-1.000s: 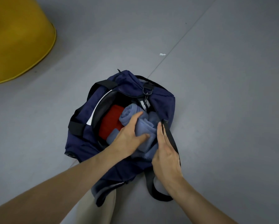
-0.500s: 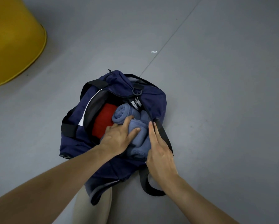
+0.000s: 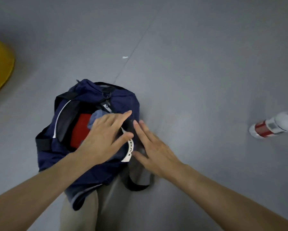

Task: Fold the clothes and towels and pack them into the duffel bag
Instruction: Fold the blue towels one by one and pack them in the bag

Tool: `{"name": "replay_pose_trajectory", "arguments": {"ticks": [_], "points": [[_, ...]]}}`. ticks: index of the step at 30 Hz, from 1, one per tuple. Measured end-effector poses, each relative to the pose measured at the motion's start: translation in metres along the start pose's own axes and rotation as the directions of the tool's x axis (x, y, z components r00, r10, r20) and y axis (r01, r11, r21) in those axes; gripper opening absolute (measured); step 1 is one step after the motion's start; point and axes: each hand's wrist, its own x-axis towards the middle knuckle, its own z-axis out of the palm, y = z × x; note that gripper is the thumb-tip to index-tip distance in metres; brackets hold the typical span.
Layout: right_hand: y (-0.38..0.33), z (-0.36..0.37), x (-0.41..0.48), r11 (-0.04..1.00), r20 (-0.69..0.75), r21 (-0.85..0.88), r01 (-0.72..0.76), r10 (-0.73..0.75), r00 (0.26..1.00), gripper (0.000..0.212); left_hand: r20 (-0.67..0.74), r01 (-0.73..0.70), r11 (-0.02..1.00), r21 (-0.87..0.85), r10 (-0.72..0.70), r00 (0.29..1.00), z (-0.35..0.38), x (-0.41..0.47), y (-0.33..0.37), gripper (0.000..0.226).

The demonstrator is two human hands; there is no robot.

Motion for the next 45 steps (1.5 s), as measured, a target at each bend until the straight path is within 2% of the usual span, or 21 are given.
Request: {"name": "replay_pose_trajectory", "arguments": {"ticks": [2,5,8,12,15,19,22,25,27,30,32,34,35,37,39,42,45], "points": [[0.021,-0.038,-0.027,0.999,-0.021,0.000,-0.039,0.039,0.999,0.088,0.175,-0.149,0.989,0.012,0.145,0.974,0.005,0.023,0.031,0.076],[0.058,-0.091,-0.083,0.991,-0.040,-0.085,-0.101,0.098,0.994,0.088,0.327,-0.288,0.957,-0.027,0.281,0.902,0.021,0.051,0.082,0.087],[0.091,-0.135,-0.152,0.969,-0.118,-0.119,-0.217,0.203,0.972,0.088,0.393,-0.451,0.892,-0.025,0.424,0.816,0.040,0.080,0.148,0.104],[0.128,-0.165,-0.232,0.934,-0.334,-0.076,-0.349,0.306,0.892,0.087,0.416,-0.615,0.789,-0.006,0.561,0.715,0.067,0.115,0.241,0.115],[0.158,-0.172,-0.292,0.891,-0.498,-0.029,-0.452,0.379,0.780,0.086,0.403,-0.638,0.766,-0.079,0.610,0.682,0.102,0.129,0.313,0.112],[0.209,-0.153,-0.375,0.721,-0.644,0.065,-0.690,0.558,0.523,0.083,0.432,-0.640,0.748,-0.177,0.643,0.633,0.169,0.129,0.404,0.107],[0.244,-0.129,-0.421,0.524,-0.624,0.156,-0.838,0.709,0.328,0.079,0.492,-0.654,0.736,-0.174,0.640,0.590,0.214,0.120,0.454,0.105],[0.265,-0.106,-0.449,0.379,-0.551,0.228,-0.897,0.809,0.202,0.071,0.622,-0.689,0.714,-0.125,0.597,0.506,0.250,0.104,0.489,0.102],[0.273,-0.100,-0.457,0.343,-0.560,0.264,-0.901,0.816,0.147,0.058,0.685,-0.682,0.721,-0.122,0.559,0.468,0.265,0.095,0.506,0.099],[0.276,-0.109,-0.453,0.323,-0.606,0.297,-0.899,0.791,0.085,0.033,0.692,-0.669,0.733,-0.124,0.547,0.471,0.266,0.091,0.511,0.095],[0.269,-0.125,-0.445,0.376,-0.659,0.343,-0.861,0.750,0.065,0.024,0.676,-0.655,0.745,-0.128,0.548,0.492,0.248,0.092,0.502,0.092],[0.252,-0.146,-0.433,0.472,-0.729,0.407,-0.782,0.684,0.033,0.019,0.652,-0.582,0.798,-0.157,0.526,0.547,0.216,0.096,0.486,0.086],[0.242,-0.158,-0.427,0.510,-0.750,0.416,-0.753,0.660,0.033,0.018,0.626,-0.535,0.826,-0.179,0.515,0.585,0.198,0.098,0.476,0.082],[0.214,-0.184,-0.410,0.594,-0.778,0.381,-0.708,0.620,0.102,0.016,0.569,-0.454,0.868,-0.199,0.480,0.668,0.151,0.100,0.451,0.074],[0.179,-0.215,-0.390,0.704,-0.796,0.311,-0.638,0.560,0.229,0.015,0.489,-0.383,0.905,-0.188,0.424,0.762,0.094,0.101,0.427,0.064],[0.126,-0.255,-0.355,0.805,-0.736,0.217,-0.552,0.506,0.449,0.017,0.381,-0.245,0.952,-0.185,0.300,0.875,0.007,0.094,0.398,0.045],[0.068,-0.286,-0.313,0.872,-0.665,0.187,-0.452,0.451,0.596,0.015,0.267,-0.102,0.957,-0.272,0.177,0.947,-0.069,0.076,0.374,0.024]]}}
